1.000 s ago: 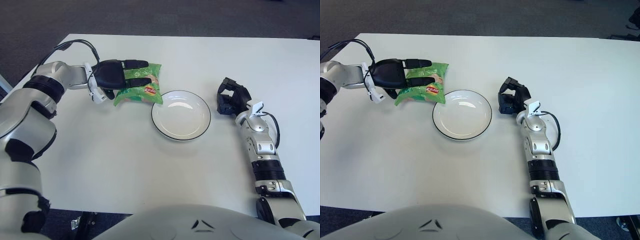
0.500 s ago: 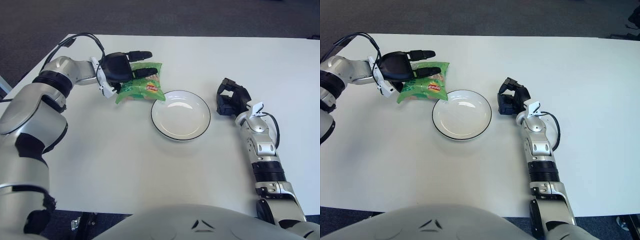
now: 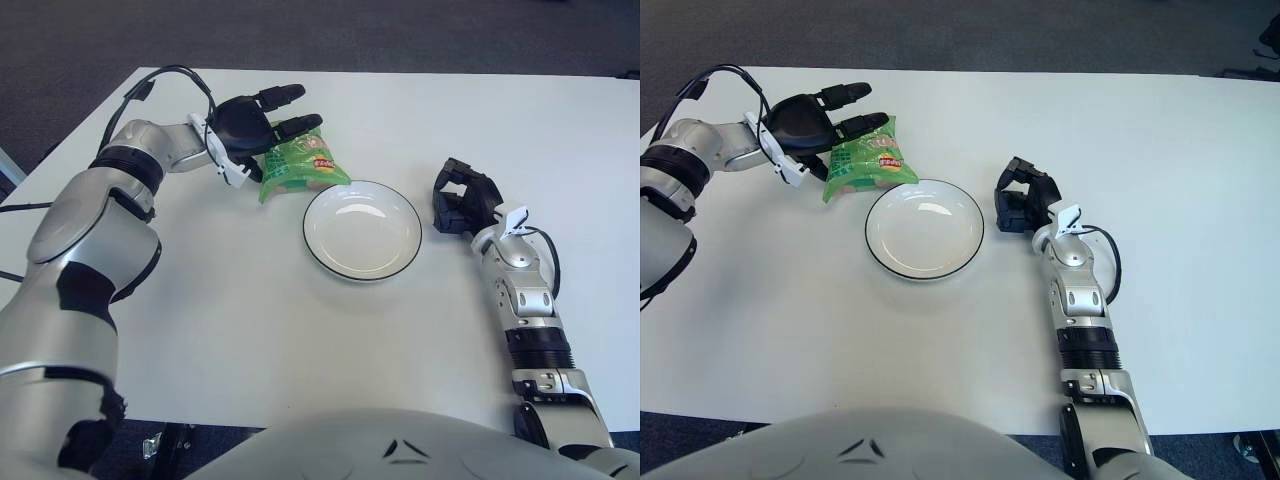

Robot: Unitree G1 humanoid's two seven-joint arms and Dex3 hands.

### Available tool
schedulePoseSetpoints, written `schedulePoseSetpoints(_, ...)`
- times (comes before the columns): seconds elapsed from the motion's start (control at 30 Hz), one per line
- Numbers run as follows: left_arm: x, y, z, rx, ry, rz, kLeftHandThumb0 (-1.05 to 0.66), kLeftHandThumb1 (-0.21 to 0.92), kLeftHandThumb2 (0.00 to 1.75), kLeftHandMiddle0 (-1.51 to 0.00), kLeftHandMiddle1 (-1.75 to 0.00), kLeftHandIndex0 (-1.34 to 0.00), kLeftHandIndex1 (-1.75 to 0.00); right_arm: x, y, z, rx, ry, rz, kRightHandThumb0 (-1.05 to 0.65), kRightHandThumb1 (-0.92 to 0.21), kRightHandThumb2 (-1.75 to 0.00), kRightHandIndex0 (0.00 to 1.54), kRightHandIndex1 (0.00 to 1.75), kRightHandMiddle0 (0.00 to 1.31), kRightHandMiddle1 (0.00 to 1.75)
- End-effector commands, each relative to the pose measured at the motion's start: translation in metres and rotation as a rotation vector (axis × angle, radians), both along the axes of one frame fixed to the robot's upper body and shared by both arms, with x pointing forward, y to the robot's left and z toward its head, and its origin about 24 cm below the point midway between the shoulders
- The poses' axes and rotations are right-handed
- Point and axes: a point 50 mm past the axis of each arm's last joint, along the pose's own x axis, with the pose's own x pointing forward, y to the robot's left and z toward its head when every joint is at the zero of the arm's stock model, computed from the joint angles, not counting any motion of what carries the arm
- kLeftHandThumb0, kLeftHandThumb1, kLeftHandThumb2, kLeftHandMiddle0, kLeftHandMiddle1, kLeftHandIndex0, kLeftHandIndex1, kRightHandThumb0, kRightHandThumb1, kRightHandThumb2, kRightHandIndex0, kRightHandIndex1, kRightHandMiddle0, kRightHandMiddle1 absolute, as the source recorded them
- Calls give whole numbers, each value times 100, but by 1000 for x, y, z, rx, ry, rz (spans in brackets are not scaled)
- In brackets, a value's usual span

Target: Put the snack into the plate.

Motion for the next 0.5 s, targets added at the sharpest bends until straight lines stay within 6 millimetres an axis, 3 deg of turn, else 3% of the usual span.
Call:
schedulePoseSetpoints(0.0,2,2,2,-41,7,41,-87,71,42,0,0,0,0,-17,-2,-39,0,199,-1,-50,-28,-137,128,175,65,175)
schedulePoseSetpoints(0.3,3,3,1,-46,13,66,-82,62,54,0,0,0,0,-18,-2,-39,-2,204,7,-50,-27,-137,128,175,65,175)
schedulePoseSetpoints(0.47,3,2,-1,-29,44,69,-95,73,50,0,0,0,0,-19,-2,-38,3,205,15,-50,-27,-137,129,175,65,175)
